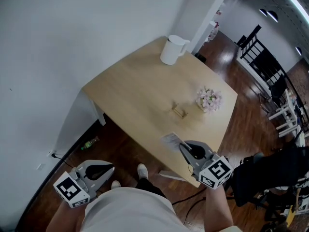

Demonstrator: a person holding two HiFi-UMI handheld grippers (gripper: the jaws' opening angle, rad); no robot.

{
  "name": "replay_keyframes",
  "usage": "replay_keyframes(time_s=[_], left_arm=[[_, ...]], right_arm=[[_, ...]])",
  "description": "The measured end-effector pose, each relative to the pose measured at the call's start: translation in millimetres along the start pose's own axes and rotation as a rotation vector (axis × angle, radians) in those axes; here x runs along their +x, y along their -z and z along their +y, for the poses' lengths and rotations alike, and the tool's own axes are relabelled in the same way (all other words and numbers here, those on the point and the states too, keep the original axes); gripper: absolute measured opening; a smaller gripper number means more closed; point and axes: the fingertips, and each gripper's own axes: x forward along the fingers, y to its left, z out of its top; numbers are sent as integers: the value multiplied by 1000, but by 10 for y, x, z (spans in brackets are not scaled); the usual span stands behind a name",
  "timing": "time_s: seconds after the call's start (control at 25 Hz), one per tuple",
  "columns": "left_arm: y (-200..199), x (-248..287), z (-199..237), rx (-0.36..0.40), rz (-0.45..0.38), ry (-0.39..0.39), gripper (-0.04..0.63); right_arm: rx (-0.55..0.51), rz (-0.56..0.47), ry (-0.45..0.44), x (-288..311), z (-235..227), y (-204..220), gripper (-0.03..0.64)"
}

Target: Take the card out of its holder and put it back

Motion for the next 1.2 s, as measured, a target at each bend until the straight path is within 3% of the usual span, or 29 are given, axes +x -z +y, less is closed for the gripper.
replay_keyframes(time_s=[0.64,1.2], left_arm=[[-321,1000,293,-52,15,-72,5],[-402,1363,381,-103,55,-179,5]], right_arm=[[20,53,38,343,-2009,595,20],[89,113,28,935,-2946,1250,20]])
